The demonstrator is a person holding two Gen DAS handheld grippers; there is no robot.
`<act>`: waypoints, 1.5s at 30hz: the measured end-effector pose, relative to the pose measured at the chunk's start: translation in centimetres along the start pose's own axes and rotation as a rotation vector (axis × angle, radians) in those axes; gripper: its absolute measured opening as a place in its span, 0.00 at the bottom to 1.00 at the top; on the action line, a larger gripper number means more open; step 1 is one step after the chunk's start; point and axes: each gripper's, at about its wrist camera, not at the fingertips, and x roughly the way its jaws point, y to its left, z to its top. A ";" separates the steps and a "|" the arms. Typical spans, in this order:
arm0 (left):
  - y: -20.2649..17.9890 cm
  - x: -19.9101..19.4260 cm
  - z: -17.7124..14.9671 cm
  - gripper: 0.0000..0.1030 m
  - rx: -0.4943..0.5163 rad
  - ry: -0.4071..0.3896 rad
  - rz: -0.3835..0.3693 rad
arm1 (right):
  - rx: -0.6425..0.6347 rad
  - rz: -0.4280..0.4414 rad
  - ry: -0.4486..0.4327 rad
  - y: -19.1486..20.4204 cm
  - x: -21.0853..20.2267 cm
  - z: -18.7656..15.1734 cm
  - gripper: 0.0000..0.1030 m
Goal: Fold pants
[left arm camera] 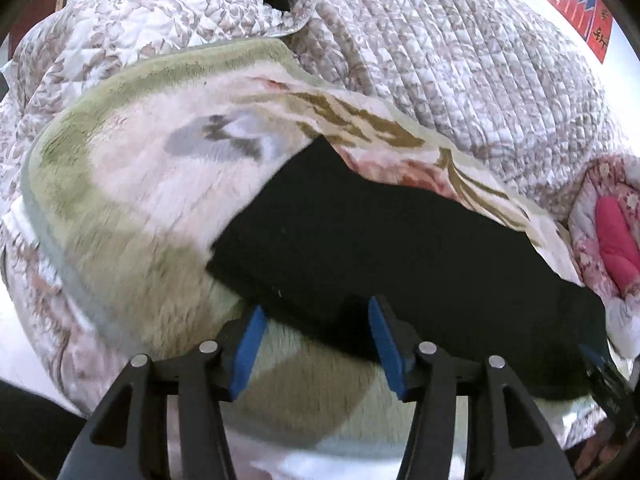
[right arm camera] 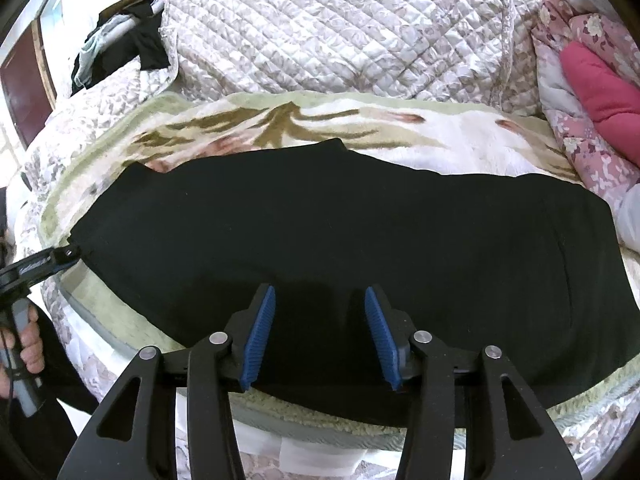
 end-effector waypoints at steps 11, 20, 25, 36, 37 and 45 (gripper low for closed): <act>-0.8 1.1 1.7 0.08 0.026 -0.029 0.072 | 0.033 0.032 -0.040 -0.8 -0.8 0.4 0.46; -9.0 -2.0 4.3 0.07 0.259 -0.101 -0.094 | 0.130 0.024 -0.097 -3.3 -2.5 0.5 0.46; -16.7 -2.4 3.4 0.07 0.431 -0.079 -0.251 | 0.196 0.010 -0.122 -5.0 -3.3 0.6 0.46; -23.6 1.4 -4.9 0.07 0.647 0.167 -0.461 | 0.300 -0.018 -0.102 -8.0 -3.2 0.0 0.46; -23.5 1.0 -5.1 0.07 0.652 0.162 -0.473 | 0.301 -0.014 -0.101 -8.0 -3.2 0.0 0.46; -20.6 -3.3 -1.9 0.39 0.564 0.113 -0.562 | 0.284 0.116 -0.123 -6.9 -3.1 0.6 0.46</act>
